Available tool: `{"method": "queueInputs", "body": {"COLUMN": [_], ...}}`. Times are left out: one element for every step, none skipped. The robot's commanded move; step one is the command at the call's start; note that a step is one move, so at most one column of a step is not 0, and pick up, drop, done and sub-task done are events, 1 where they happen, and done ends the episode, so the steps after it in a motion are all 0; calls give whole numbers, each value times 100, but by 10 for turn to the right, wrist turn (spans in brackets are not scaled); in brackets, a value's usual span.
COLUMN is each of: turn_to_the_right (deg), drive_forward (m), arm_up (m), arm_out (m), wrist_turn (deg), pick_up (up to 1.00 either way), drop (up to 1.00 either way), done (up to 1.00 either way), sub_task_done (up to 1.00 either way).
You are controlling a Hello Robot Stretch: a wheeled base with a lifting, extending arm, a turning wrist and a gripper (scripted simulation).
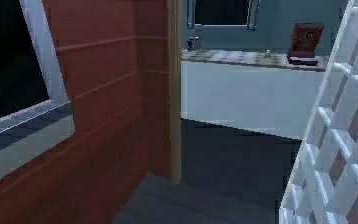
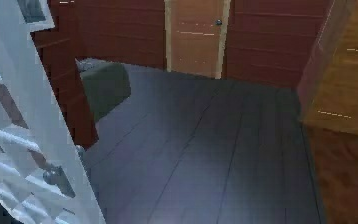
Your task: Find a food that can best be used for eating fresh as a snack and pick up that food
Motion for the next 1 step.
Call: {"method": "queueInputs", "body": {"turn_to_the_right": [0], "drive_forward": [100], "arm_up": [0], "arm_out": [0], "wrist_turn": [0], "pick_up": [0], "drop": [0], "done": [0], "sub_task_done": [0]}}
